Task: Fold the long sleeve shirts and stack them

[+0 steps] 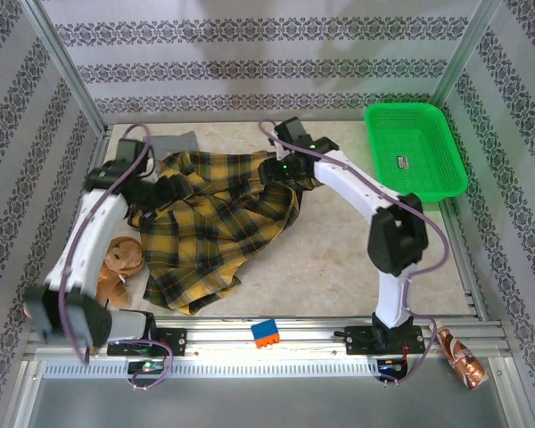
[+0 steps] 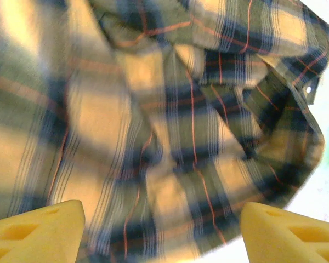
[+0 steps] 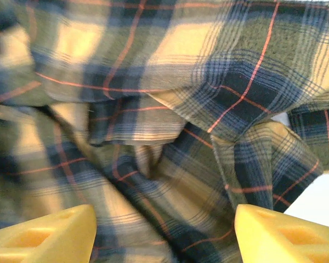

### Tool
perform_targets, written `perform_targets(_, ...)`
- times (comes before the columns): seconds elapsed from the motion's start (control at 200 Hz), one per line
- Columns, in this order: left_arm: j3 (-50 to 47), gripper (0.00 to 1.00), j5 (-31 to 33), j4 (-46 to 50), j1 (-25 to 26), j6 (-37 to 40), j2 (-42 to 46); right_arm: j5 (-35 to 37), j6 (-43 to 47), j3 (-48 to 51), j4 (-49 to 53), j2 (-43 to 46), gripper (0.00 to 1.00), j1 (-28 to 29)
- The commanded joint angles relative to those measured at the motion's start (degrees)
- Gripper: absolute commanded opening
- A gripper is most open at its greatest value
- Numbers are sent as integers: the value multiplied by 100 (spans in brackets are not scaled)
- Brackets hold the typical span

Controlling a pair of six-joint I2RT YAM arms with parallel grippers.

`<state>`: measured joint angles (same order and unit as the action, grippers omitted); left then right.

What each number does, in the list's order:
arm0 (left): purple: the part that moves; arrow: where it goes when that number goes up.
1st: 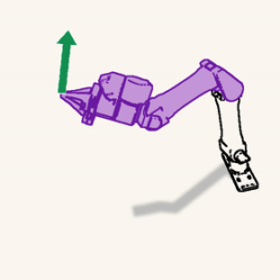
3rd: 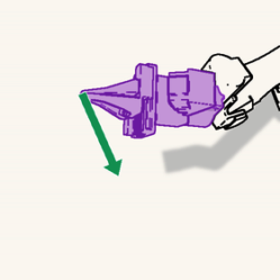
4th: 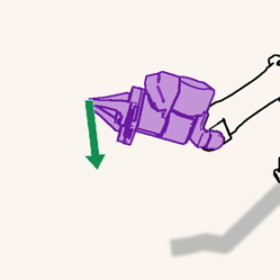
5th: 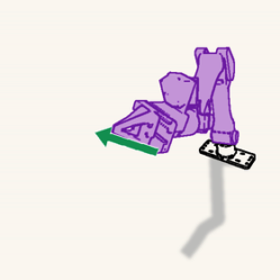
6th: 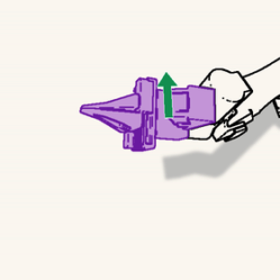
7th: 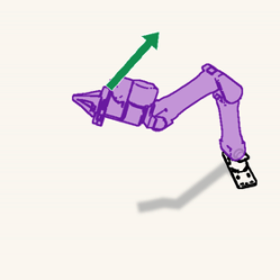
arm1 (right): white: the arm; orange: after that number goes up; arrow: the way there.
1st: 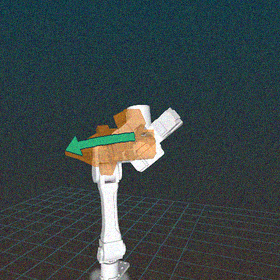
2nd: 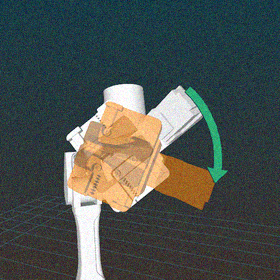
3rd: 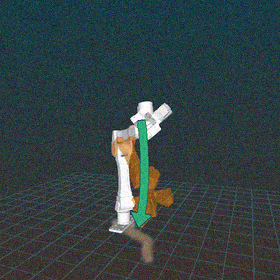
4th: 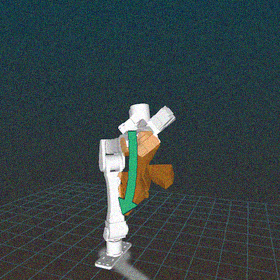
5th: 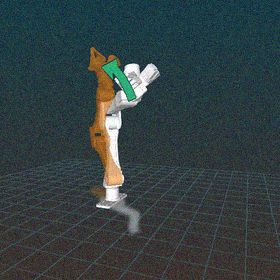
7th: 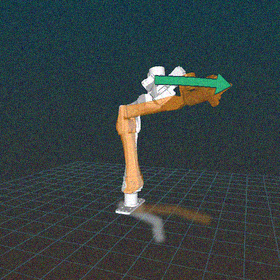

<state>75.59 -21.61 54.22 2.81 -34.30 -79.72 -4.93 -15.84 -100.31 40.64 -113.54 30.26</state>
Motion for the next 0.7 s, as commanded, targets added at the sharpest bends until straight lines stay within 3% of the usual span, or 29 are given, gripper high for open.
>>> perform_targets(0.0, 298, 75, -314, -1224, 71, 504, -771, 1008, 735, -480, 886, -564, 67, 129)
perform_targets(0.215, 964, 75, -436, -1877, 115, 545, -2298, 2162, 1250, -1143, 1354, -1291, 65, 302)
perform_targets(0.28, 1123, 75, -338, -1856, 115, 619, -2695, 2464, 1304, -1219, 1438, -1409, 60, 309)
perform_targets(0.33, 1178, 75, -269, -1868, 106, 657, -2959, 2633, 1213, -1224, 1522, -1462, 46, 279)
perform_targets(0.405, 1140, 75, -121, -1933, 84, 656, -3236, 2741, 864, -1001, 1515, -1365, 11, 154)
perform_targets(0.44, 1075, 75, -79, -1987, 48, 607, -3329, 2749, 693, -753, 1428, -1206, 0, 86)
perform_targets(0.575, 832, 75, 215, -2160, -132, 411, -3555, 2826, -183, 689, 870, 150, 0, -205)
perform_targets(0.699, 591, 75, 371, -2287, -285, 279, -3673, 2403, -1458, 2512, 331, 2095, 0, -722)
